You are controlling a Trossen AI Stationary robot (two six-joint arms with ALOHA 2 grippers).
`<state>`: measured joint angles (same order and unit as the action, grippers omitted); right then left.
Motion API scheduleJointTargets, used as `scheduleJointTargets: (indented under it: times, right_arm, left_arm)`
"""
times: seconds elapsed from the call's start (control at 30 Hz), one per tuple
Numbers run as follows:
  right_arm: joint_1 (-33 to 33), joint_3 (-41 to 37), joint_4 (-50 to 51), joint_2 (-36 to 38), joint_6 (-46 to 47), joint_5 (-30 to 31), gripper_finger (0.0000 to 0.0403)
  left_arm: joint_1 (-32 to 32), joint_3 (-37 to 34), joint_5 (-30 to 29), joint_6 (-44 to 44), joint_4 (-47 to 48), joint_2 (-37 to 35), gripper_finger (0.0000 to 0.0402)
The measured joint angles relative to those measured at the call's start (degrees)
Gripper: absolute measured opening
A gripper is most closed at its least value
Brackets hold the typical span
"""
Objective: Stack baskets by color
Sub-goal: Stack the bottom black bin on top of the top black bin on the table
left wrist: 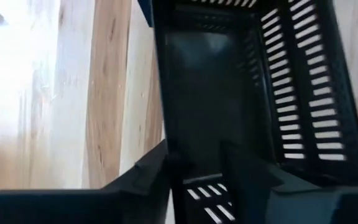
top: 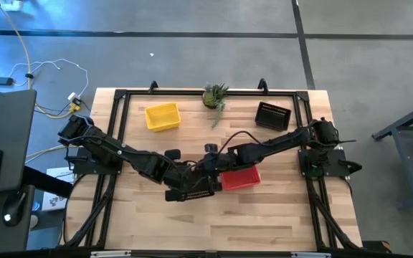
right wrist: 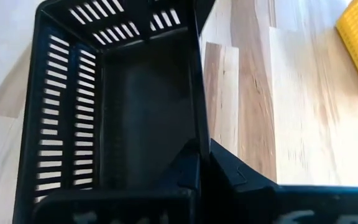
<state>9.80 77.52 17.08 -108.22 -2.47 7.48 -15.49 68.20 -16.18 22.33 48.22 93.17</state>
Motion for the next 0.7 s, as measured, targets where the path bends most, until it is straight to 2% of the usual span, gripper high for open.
scheduleJointTargets:
  times: [0.23,0.7]
  right_arm:
    - [0.00,0.09,3.25,0.00,1.22,0.94,0.0000]
    - [0.38,-0.10,8.79,0.05,2.49,6.28,0.0000]
  left_arm:
    - [-0.24,0.00,-0.55,0.96,0.01,-0.15,0.0144]
    - [-0.42,0.04,-1.13,1.63,2.20,-2.13,0.0132]
